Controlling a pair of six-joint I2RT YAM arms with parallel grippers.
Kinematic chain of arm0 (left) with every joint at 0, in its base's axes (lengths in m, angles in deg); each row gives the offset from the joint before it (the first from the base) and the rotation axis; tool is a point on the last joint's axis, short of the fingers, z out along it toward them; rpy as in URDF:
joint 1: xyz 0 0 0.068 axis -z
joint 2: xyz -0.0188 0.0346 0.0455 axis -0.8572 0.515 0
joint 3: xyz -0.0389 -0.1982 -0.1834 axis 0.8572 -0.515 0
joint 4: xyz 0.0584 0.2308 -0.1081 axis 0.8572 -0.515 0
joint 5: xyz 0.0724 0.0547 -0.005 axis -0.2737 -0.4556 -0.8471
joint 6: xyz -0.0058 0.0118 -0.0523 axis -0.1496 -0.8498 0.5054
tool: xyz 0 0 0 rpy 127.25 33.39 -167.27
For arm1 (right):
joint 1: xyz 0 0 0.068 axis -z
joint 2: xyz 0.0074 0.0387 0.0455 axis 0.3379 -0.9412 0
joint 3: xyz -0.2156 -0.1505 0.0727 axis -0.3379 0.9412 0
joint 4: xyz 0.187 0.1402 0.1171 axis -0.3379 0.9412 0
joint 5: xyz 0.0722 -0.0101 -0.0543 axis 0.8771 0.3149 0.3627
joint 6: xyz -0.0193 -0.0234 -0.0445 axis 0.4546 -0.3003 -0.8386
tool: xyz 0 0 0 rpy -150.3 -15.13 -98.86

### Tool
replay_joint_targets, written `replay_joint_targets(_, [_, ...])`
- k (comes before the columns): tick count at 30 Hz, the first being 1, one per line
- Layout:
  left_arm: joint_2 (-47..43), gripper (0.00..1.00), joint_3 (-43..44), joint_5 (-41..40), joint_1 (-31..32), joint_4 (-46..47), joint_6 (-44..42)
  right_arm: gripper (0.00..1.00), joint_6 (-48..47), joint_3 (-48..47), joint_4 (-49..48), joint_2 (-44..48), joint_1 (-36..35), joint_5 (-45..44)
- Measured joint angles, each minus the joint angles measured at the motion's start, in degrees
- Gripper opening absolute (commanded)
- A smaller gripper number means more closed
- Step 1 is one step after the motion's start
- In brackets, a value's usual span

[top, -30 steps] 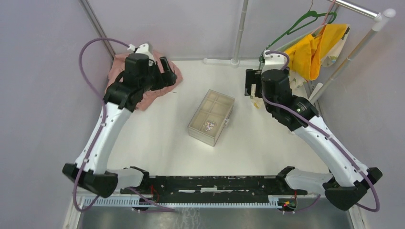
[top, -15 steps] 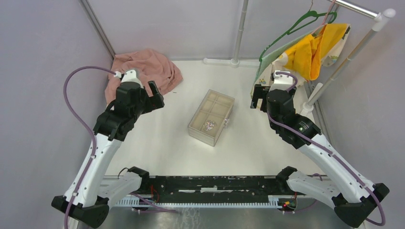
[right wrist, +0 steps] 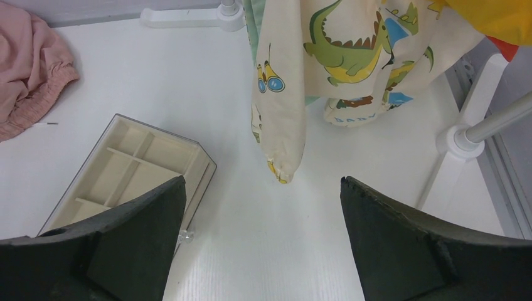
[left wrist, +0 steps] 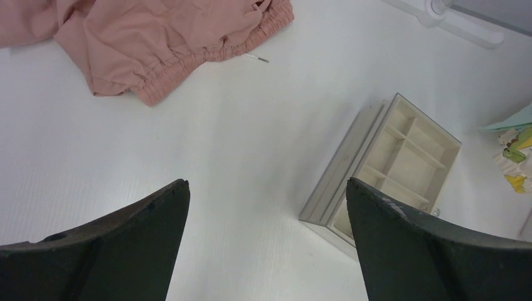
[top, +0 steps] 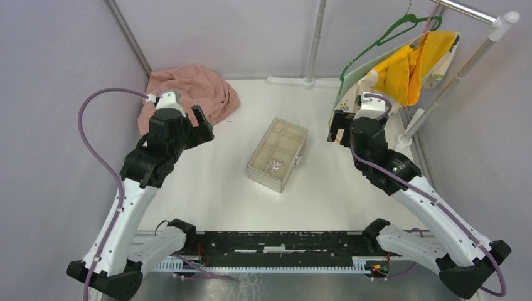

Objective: Organize the mixed jewelry

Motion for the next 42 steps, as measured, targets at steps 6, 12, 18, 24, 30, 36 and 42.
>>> replay_joint_targets(6, [-0.4, 0.98, -1.6, 0.2, 0.0, 2.2, 0.0, 0.98, 0.6, 0.0, 0.0, 0.0, 0.0, 1.0])
replay_joint_targets(12, [0.0, 1.0, -1.8, -5.4, 0.0, 2.0, 1.9, 0.98, 1.4, 0.1, 0.0, 0.0, 0.0, 1.8])
replay_joint_targets(18, [2.2, 1.0, -1.7, -9.6, 0.0, -0.3, 2.7, 0.98, 1.4, 0.3, 0.0, -0.1, 0.0, 2.9])
replay_joint_targets(24, [0.4, 1.0, -1.7, -11.1, 0.0, -0.3, 3.5, 0.98, 1.1, 0.9, -1.3, 0.2, 0.0, 4.5])
replay_joint_targets(30, [-1.3, 1.0, -2.1, -11.0, 0.0, 0.0, 3.7, 0.98, 0.6, 3.7, -3.4, 2.3, 0.0, 5.4])
replay_joint_targets(36, [-1.6, 1.0, -2.7, -9.3, 0.0, 0.2, 3.7, 0.98, -0.2, 4.6, -5.1, 3.8, 0.0, 5.8])
replay_joint_targets(42, [-1.6, 1.0, -2.7, -5.6, 0.0, 1.7, 3.6, 0.98, -0.1, 4.7, -5.3, 3.9, 0.0, 5.8])
